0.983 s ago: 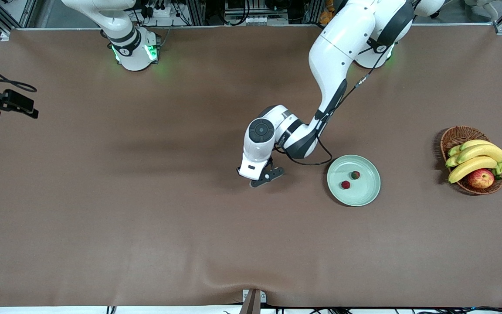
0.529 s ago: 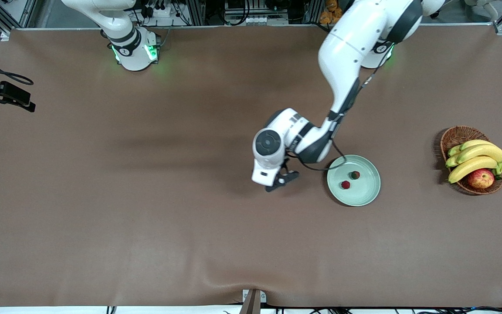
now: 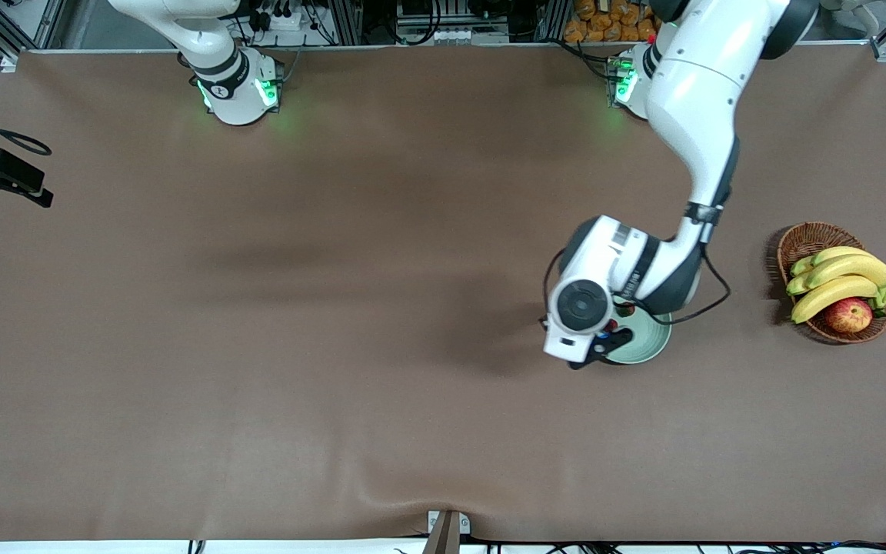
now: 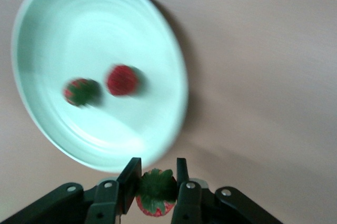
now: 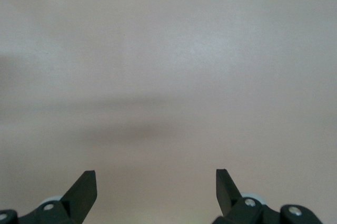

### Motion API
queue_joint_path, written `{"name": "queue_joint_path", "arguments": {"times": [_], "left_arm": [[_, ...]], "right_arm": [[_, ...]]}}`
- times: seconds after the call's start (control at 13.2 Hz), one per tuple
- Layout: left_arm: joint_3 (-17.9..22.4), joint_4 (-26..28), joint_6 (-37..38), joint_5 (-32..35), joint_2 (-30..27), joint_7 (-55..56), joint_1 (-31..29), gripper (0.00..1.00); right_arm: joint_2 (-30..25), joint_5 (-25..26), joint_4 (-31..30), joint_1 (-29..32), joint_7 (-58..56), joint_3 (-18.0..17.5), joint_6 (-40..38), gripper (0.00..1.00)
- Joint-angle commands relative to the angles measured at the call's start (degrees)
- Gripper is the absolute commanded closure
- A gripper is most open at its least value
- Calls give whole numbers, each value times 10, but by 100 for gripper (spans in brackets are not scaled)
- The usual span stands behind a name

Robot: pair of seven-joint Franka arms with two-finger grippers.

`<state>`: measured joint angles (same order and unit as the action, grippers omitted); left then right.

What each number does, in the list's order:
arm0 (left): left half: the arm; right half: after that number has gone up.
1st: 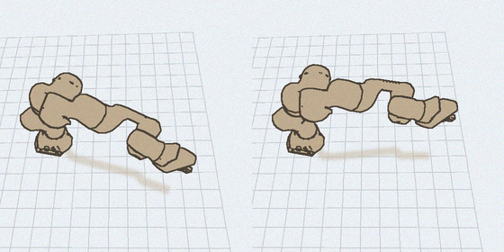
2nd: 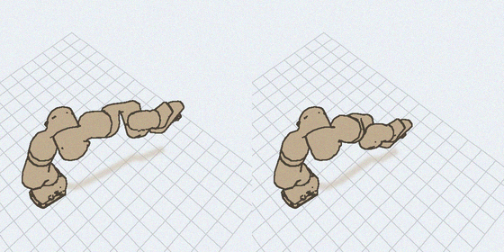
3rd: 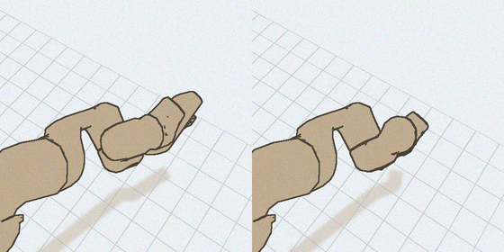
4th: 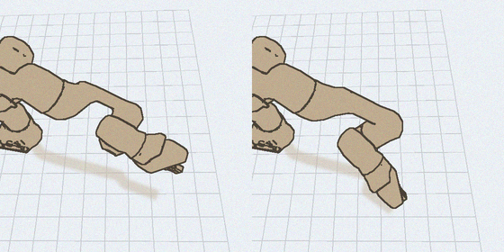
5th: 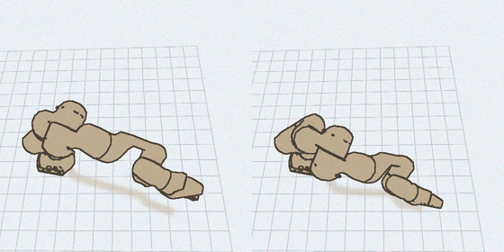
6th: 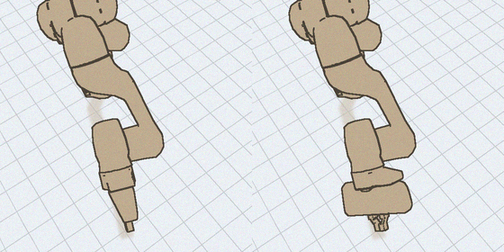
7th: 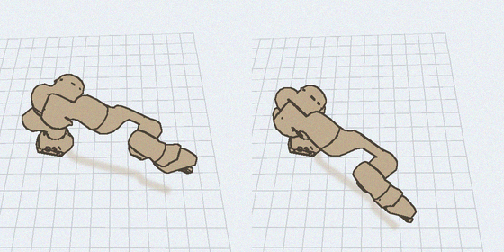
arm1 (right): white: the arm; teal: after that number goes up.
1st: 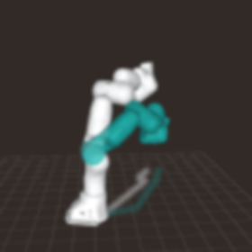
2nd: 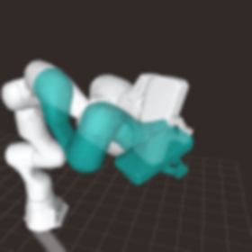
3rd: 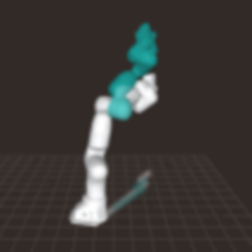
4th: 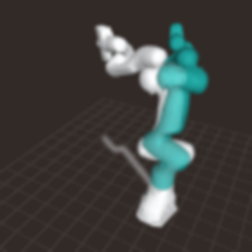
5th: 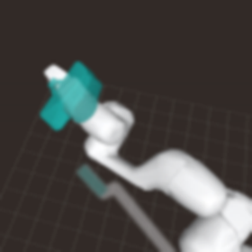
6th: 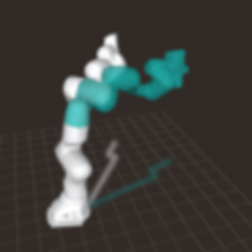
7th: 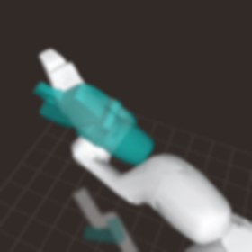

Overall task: Collect all strawberries into plate
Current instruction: 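Lower the strawberry onto the plate while the right arm returns to rest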

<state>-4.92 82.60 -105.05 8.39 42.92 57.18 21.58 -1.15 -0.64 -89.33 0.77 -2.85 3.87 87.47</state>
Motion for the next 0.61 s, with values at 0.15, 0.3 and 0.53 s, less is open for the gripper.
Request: {"name": "queue_joint_path", "arguments": {"times": [0.15, 0.3, 0.53], "left_arm": [[-5, 67, -8, 29, -30, -4, -26, 80], [-8, 62, -7, 27, -36, -16, -30, 0], [-8, 62, -2, 27, -93, -21, -33, 0]], "right_arm": [[-2, -22, 6, 13, 6, -3, 3, 0], [-2, -21, 6, 13, 10, -3, 2, 0], [-3, -10, 7, 12, 17, -5, 1, 0]]}}
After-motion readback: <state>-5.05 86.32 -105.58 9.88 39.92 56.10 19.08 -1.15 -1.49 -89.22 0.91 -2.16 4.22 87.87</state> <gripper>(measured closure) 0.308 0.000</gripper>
